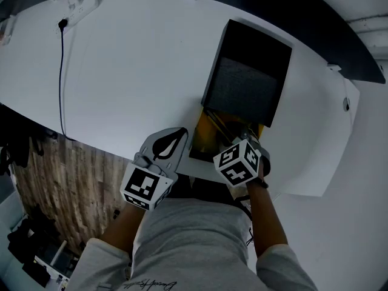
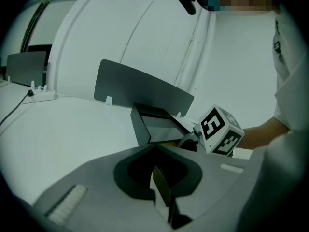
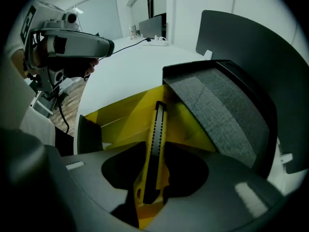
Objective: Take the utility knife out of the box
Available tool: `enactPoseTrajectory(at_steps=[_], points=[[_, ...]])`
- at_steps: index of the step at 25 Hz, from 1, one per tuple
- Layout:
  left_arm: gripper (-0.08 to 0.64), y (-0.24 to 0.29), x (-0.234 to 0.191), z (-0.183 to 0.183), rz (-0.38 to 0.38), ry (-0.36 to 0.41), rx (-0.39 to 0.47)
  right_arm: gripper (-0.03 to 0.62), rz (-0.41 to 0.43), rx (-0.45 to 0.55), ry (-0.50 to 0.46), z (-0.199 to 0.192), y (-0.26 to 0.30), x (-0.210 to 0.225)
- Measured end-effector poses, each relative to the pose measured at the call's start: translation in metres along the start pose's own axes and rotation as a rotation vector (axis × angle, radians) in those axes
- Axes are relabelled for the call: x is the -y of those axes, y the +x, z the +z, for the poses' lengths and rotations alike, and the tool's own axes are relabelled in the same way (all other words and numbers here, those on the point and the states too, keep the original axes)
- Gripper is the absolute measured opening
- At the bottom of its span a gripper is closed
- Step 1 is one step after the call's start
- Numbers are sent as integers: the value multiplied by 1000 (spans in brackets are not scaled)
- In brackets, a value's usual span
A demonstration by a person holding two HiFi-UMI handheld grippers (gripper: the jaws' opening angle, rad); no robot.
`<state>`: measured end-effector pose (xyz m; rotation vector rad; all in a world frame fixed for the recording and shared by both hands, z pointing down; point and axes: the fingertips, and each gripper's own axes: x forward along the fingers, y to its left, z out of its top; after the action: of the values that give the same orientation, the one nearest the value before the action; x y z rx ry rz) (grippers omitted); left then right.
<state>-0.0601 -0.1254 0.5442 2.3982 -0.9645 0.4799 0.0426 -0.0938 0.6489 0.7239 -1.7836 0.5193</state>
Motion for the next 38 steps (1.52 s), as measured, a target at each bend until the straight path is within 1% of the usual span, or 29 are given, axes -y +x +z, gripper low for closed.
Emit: enactPoseTrajectory(at_steps=[3,18,33,38], points=[[0,0,0,-2,1,-4,-2,133,2,4,17,0,0,0],[0,-3,1,-3,4,0,2,130,-4,12,23,-2,-4,0],[0,-11,12,12,11,26,28,132,-2,64,35,3,-28,-1],[0,-15,18,18,13,39,44,132,-3,97,46,7,-39,-1]])
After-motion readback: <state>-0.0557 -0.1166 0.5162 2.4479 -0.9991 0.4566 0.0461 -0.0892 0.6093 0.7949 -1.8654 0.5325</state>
